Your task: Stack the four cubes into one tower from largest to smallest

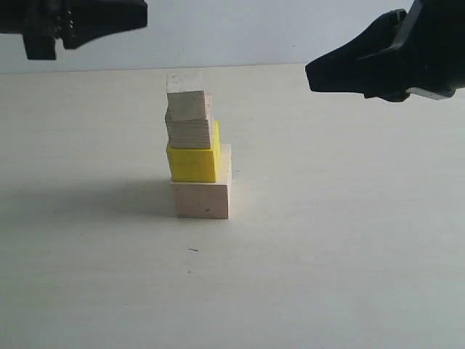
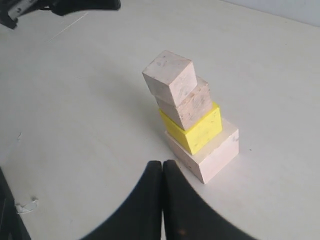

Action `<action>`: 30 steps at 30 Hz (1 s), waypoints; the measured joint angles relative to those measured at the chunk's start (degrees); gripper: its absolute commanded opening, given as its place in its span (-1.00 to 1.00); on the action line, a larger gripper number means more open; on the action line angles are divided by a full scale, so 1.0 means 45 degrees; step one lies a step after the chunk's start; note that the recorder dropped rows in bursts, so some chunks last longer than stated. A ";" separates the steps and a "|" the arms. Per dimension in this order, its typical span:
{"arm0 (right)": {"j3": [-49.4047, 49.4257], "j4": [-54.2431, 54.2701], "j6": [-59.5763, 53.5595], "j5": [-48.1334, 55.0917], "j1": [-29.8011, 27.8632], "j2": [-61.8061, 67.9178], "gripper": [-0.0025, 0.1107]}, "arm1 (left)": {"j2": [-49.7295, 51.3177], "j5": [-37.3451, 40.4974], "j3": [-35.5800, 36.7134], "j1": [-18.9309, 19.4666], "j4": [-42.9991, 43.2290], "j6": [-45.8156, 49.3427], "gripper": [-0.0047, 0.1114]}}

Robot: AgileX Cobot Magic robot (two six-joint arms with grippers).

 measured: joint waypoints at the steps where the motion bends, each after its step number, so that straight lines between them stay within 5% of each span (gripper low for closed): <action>1: 0.0000 0.0000 0.0000 -0.0084 0.0000 0.0000 -0.96 | -0.0209 0.0000 0.0000 0.0138 0.0000 -0.0078 -0.69; 4: 0.0000 0.0000 0.0000 -0.0482 0.0000 0.0000 -0.96 | -0.0767 0.0026 0.0000 0.0413 -0.0028 -0.0196 -0.92; 19: 0.0000 -0.0896 0.0000 -0.3037 0.0000 0.0000 -0.96 | -0.2506 -0.3310 0.0064 0.0524 -0.0028 -0.2694 -0.92; 30: 0.0000 -0.2297 0.0000 -0.4846 0.0000 -0.0024 -0.96 | -0.2534 -0.5550 0.2177 0.0524 -0.0881 -0.2875 -0.92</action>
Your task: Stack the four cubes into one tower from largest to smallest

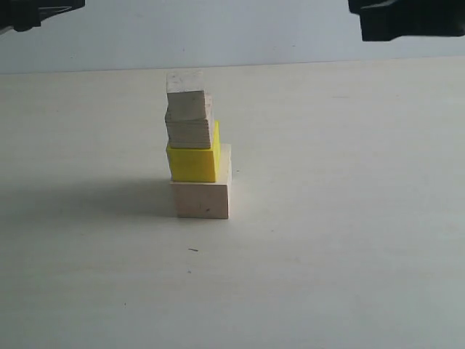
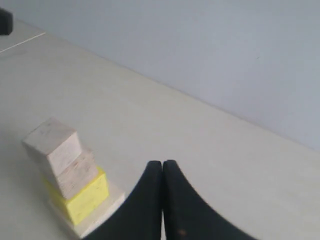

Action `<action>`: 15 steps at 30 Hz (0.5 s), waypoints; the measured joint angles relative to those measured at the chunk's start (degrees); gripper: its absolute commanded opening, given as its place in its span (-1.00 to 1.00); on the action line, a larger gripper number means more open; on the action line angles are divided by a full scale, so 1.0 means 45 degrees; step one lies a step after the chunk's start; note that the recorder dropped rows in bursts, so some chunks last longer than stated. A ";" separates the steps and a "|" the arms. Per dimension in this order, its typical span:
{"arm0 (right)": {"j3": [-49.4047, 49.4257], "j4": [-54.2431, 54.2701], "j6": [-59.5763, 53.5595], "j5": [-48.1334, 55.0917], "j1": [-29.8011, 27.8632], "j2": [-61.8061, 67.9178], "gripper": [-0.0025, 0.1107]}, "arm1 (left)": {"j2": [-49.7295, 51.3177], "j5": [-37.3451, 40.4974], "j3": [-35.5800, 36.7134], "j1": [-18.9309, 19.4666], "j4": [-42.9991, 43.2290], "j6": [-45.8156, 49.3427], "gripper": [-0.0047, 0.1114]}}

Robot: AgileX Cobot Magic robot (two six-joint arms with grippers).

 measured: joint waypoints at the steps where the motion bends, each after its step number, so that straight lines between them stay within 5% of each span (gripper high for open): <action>1: 0.0000 -0.0086 0.0000 -0.0357 0.0000 -0.0040 -0.96 | -0.0103 -0.0112 0.0094 0.0000 -0.0127 0.0092 -0.92; 15: 0.0000 -0.0246 -0.1856 -0.5407 0.0000 -0.3271 -0.96 | -0.4916 -0.5273 0.0152 0.0000 -0.1251 0.0293 -0.92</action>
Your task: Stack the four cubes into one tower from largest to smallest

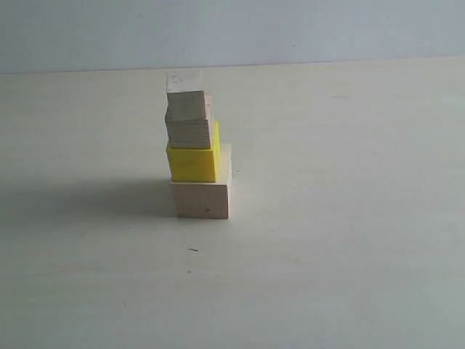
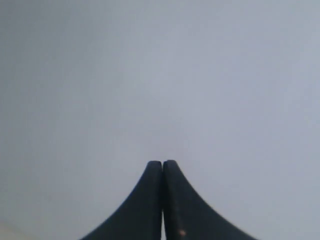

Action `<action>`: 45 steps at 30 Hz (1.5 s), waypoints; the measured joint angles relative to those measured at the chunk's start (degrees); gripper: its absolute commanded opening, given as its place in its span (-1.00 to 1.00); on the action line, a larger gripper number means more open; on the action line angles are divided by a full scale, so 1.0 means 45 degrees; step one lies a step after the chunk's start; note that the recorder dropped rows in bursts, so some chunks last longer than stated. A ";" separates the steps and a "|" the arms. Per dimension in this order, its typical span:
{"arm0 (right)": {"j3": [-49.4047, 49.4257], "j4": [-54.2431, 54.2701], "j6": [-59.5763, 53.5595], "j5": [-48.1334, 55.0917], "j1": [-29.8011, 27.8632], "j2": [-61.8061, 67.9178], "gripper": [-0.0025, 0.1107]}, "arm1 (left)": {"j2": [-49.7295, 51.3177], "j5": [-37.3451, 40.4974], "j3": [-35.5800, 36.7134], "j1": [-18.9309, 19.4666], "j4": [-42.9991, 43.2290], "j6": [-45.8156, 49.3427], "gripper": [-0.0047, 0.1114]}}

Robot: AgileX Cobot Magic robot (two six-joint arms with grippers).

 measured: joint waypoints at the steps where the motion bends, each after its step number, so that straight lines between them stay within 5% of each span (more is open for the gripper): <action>1: 0.0000 0.0000 -0.0030 -0.0526 0.0000 -0.0285 -0.96 | -0.0366 -0.0143 0.0000 0.0000 -0.0037 0.0000 -0.92; 14: -0.1381 -0.1328 -0.0563 -0.1971 0.0000 -0.3457 -0.96 | -0.4646 -0.3428 0.0000 0.0000 -0.0083 0.0032 -0.92; 20: -0.1569 -0.1074 -0.4624 -0.1737 0.0000 -0.4747 -0.96 | -0.5806 -0.4202 0.0000 0.0000 0.0016 0.0032 -0.92; 31: -0.2070 0.7594 -1.4279 -0.5182 0.0000 -0.6150 -0.96 | -0.6427 -0.4343 0.0614 0.0000 0.0016 0.0032 -0.92; 45: -0.1607 1.3566 -1.5143 -0.4719 0.0000 -0.8271 -0.96 | -0.6458 -0.3243 0.1096 0.0000 -0.0058 -0.0551 -0.92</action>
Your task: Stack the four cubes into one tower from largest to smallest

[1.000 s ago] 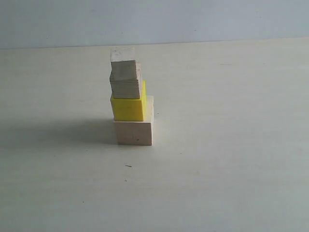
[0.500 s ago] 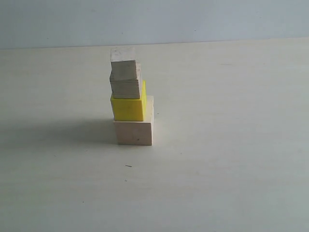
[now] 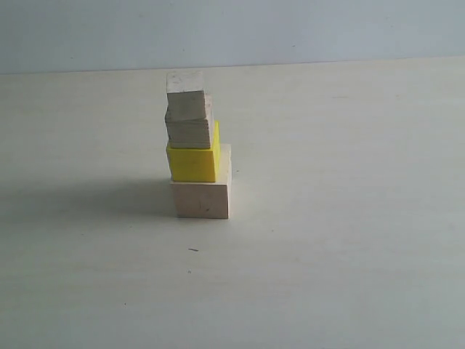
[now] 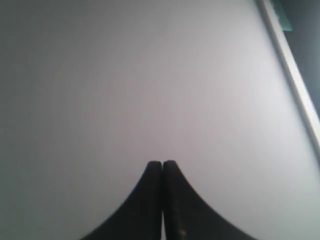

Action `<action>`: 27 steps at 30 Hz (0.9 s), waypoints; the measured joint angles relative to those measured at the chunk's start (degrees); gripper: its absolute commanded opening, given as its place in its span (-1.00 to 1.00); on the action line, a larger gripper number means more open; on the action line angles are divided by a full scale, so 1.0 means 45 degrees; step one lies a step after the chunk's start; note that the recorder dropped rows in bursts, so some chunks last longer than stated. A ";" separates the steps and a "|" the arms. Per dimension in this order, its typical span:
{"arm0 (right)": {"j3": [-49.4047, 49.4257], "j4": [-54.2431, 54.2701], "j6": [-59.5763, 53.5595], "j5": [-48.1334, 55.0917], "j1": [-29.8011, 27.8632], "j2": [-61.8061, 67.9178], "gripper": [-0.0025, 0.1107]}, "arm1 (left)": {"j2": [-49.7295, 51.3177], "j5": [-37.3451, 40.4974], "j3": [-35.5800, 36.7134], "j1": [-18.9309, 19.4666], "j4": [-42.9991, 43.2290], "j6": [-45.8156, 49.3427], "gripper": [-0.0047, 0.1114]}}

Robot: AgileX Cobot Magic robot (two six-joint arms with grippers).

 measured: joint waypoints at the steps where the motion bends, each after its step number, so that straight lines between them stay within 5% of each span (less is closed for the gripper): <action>1: 0.0244 0.0087 0.0000 0.0403 0.0000 -0.0040 -0.96 | 0.0000 0.0178 0.0000 0.0000 0.0000 -0.0035 -0.92; 11: 0.3177 0.0336 0.0000 0.4333 0.0000 0.0082 -0.96 | -0.0665 0.1071 0.0000 0.0000 0.0000 -0.0734 -0.92; 19: 0.4371 0.0365 0.0038 0.6500 0.0000 0.0918 -0.96 | -0.1353 0.0029 0.0629 0.0000 0.1251 -0.0711 -0.92; 27: 0.5168 0.0365 0.1266 0.4924 0.0000 -0.0787 -0.96 | -0.4594 -0.1090 0.3008 0.0000 0.1530 -0.0956 -0.92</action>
